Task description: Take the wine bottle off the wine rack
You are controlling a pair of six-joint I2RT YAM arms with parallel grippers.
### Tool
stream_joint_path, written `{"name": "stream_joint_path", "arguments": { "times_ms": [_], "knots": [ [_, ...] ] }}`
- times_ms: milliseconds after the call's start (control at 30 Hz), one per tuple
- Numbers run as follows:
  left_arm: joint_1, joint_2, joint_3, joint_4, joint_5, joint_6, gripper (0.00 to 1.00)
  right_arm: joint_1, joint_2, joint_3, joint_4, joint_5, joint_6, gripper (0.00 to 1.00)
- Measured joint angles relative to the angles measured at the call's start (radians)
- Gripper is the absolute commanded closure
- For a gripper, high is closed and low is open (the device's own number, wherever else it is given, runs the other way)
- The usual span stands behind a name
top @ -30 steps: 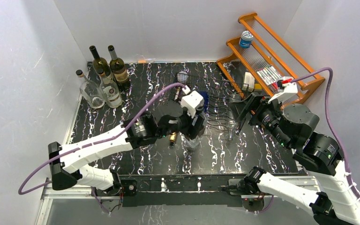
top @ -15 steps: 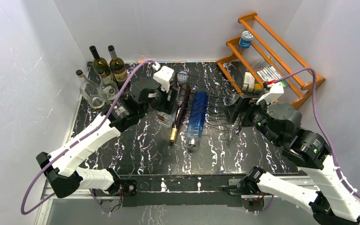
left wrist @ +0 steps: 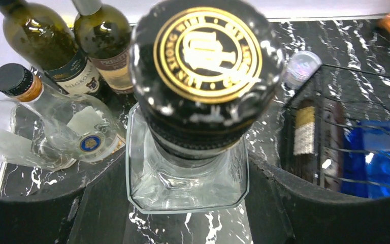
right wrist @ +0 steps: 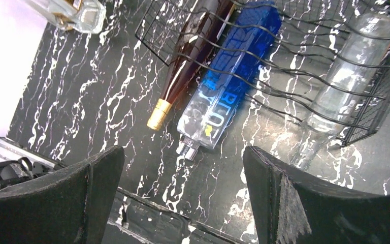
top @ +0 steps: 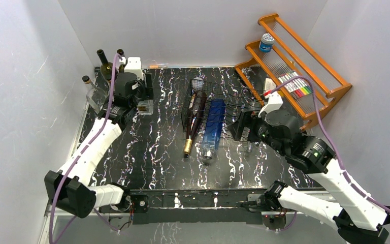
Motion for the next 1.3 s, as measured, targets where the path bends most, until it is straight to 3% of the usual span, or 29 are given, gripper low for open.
{"name": "stream_joint_path", "arguments": {
  "times_ms": [500, 867, 1000, 1100, 1133, 1300],
  "knots": [
    [0.218, 0.255, -0.09, 0.348, 0.033, -0.032, 1.0, 0.0, 0.109, -0.08, 0.03, -0.161, 0.048, 0.02],
    [0.24, 0.285, -0.185, 0.475, 0.08, -0.009, 1.0, 0.0, 0.187, -0.162, 0.046, -0.231, 0.091, 0.02],
    [0.241, 0.288, -0.202, 0.505, 0.088, 0.002, 0.81, 0.0, 0.22, -0.201, 0.068, -0.261, 0.113, 0.02],
    [0.241, 0.299, -0.204, 0.517, 0.09, 0.005, 0.42, 0.0, 0.246, -0.222, 0.1, -0.284, 0.135, 0.02],
    [0.241, 0.301, -0.206, 0.52, 0.091, 0.005, 0.34, 0.0, 0.252, -0.227, 0.106, -0.288, 0.146, 0.02],
    [0.241, 0.298, -0.21, 0.534, 0.091, 0.002, 0.12, 0.0, 0.256, -0.29, 0.169, -0.283, 0.19, 0.02]
  ]
}}
